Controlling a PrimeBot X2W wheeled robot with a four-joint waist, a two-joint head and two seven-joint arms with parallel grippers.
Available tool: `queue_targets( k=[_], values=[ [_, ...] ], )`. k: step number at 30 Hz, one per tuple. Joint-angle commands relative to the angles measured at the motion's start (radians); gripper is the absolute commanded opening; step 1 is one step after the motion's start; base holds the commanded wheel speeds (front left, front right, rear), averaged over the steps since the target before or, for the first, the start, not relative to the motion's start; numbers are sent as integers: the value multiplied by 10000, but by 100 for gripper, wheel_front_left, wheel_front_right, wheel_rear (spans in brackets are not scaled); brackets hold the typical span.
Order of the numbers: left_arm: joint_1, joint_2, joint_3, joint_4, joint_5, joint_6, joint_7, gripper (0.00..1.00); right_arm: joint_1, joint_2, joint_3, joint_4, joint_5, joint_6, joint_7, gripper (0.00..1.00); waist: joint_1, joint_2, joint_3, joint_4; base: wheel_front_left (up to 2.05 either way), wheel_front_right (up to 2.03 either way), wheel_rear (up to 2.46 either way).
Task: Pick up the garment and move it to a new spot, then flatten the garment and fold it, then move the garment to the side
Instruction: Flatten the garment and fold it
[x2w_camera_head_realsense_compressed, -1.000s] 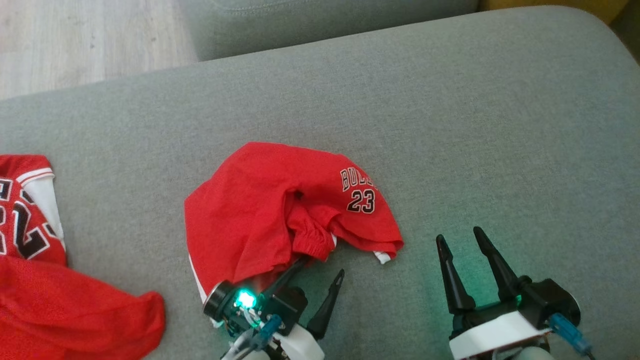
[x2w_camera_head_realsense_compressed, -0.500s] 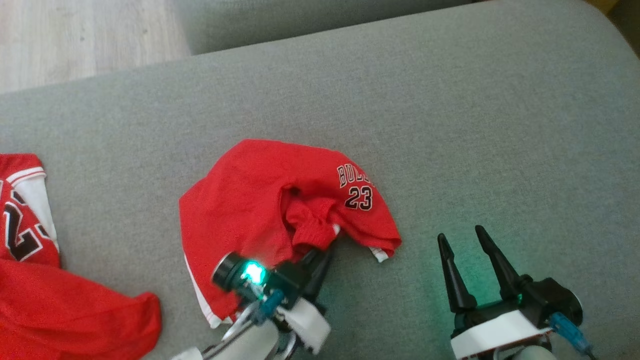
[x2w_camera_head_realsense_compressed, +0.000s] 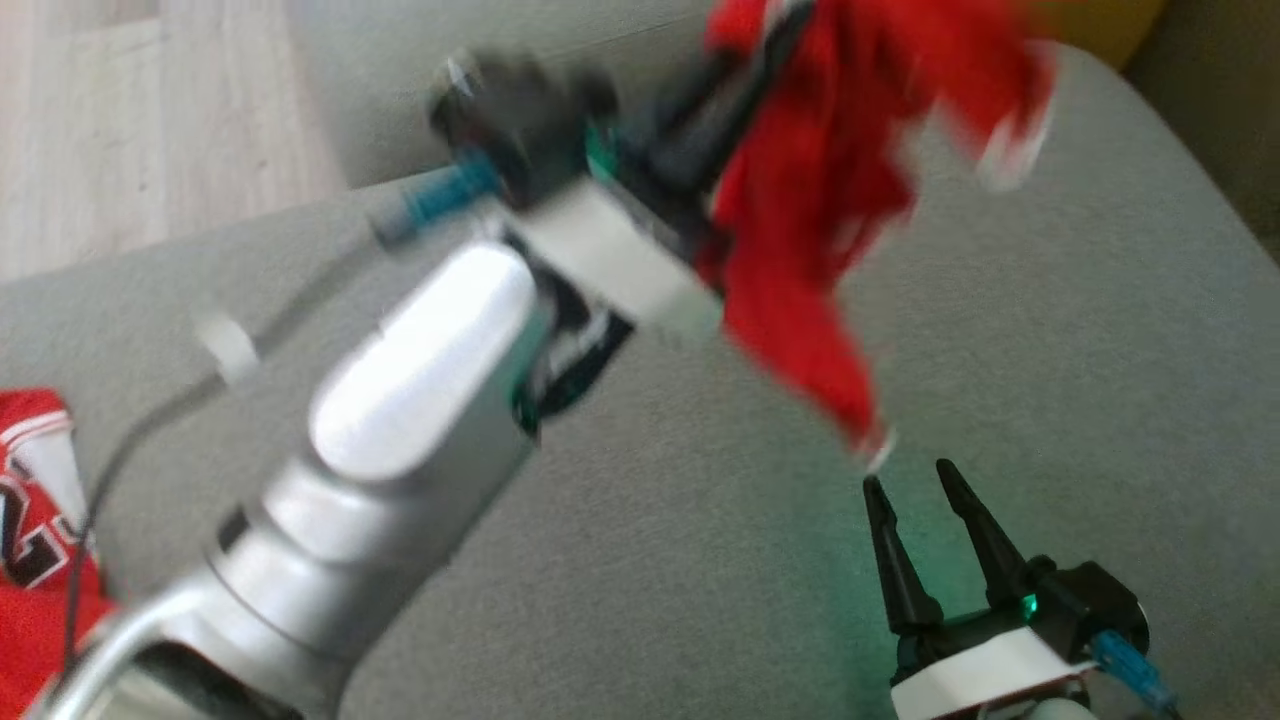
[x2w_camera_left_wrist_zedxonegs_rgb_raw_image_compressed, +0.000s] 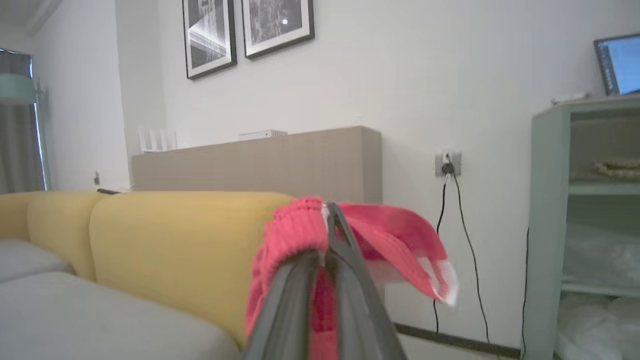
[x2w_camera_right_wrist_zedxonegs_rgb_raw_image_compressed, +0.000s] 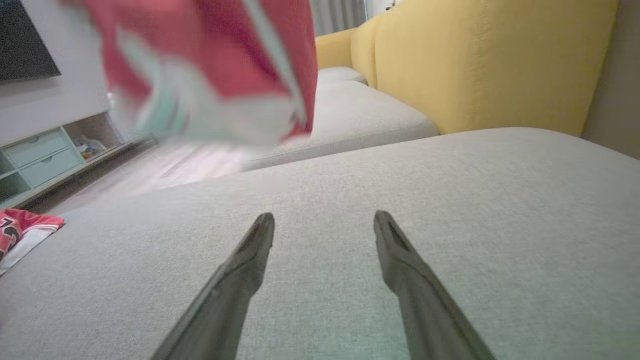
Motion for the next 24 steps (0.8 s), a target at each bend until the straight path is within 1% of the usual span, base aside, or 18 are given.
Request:
queue_targets(
  k=[1, 3, 6, 7, 9, 13, 15, 17, 19, 20, 24],
  values=[
    [-420, 312, 344, -331, -222, -91, 365, 0, -44, -58, 212, -321, 64, 75, -38, 100, 1, -1, -119, -221, 0, 0, 0],
    [-298, 562, 90, -267, -564, -139, 1022, 0, -3, -58, 242, -369, 79, 75, -38, 100, 1, -1, -95, -325, 0, 0, 0],
    [602, 1026, -720, 265, -1129, -192, 2027, 0, -5, -58, 249, -431, 106, 75, -38, 100, 1, -1, 53, -450, 0, 0, 0],
    [983, 1183, -980, 472, -1345, -204, 2255, 0, -33, -58, 242, -453, 124, 75, -38, 100, 1, -1, 131, -488, 0, 0, 0],
    [1675, 1514, -1366, 891, -1607, -217, 2367, 0, -103, -58, 224, -484, 152, 75, -38, 100, 1, -1, 272, -548, 0, 0, 0],
    [2606, 2110, -1618, 1451, -1625, -225, 1649, 0, -196, -58, 180, -532, 166, 75, -38, 100, 1, -1, 413, -641, 0, 0, 0],
    [3007, 2303, -1681, 1398, -1589, -226, 1253, 0, -202, -58, 71, -584, 174, 75, -38, 100, 1, -1, 437, -616, 0, 0, 0],
    [3342, 2599, -1897, 1128, -1219, -177, 943, 0, -196, -58, -72, -656, 174, 75, -38, 100, 1, -1, 470, -527, 0, 0, 0],
    [3737, 2900, -2062, 737, -936, -33, 707, 0, -192, -58, -240, -720, 156, 75, -38, 100, 1, -1, 501, -378, 0, 0, 0],
    [3737, 2900, -2062, 737, -936, -33, 707, 0, -192, -58, -240, -720, 156, 75, -38, 100, 1, -1, 501, -378, 0, 0, 0],
    [4412, 3659, -2135, -183, -532, 469, 449, 0, -193, -58, -585, -867, 10, 75, -38, 100, 1, -1, 563, 37, 0, 0, 0]
  ],
)
